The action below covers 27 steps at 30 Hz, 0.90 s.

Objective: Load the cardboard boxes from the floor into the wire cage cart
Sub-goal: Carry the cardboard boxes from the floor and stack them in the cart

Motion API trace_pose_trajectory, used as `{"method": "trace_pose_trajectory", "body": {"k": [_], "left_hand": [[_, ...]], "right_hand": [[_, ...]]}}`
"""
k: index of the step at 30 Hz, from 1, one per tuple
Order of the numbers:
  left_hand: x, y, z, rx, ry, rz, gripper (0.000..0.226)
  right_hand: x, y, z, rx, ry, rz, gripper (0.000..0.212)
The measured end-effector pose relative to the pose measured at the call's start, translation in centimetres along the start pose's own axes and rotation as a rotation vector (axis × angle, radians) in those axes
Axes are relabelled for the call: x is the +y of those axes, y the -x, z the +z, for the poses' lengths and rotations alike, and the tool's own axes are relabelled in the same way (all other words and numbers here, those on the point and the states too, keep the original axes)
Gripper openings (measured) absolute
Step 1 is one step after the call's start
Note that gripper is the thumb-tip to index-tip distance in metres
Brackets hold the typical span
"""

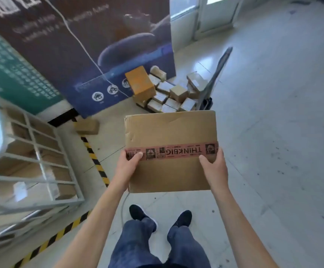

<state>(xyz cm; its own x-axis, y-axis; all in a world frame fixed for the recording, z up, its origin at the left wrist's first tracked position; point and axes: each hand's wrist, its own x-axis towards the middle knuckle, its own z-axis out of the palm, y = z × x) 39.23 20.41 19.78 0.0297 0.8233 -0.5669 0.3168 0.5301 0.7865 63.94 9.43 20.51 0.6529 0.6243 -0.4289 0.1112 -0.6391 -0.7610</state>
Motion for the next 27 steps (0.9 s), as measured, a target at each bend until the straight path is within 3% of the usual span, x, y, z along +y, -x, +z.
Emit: {"method": "trace_pose_trajectory", "body": {"k": [3, 9, 14, 17, 27], "left_hand": [[-2.1, 2.7, -10.1, 0.182, 0.071, -0.013, 0.048], [-5.3, 9.2, -29.5, 0.502, 0.049, 0.021, 0.080], [-9.0, 15.6, -44.7, 0.776, 0.025, -0.027, 0.085], [-11.0, 18.0, -51.3, 0.862, 0.065, -0.035, 0.086], [-17.0, 20.5, -71.3, 1.079, 0.095, -0.073, 0.074]], "right_hand": [[-5.6, 4.6, 7.1, -0.123, 0.086, -0.105, 0.069], [-14.6, 14.5, 19.9, -0.366, 0.188, -0.351, 0.059], [-19.4, 25.1, 30.6, -0.516, 0.211, -0.536, 0.072], [-20.9, 30.3, 36.2, -0.666, 0.151, -0.554, 0.057], [-26.8, 42.6, 56.1, -0.990, 0.015, -0.526, 0.052]]}}
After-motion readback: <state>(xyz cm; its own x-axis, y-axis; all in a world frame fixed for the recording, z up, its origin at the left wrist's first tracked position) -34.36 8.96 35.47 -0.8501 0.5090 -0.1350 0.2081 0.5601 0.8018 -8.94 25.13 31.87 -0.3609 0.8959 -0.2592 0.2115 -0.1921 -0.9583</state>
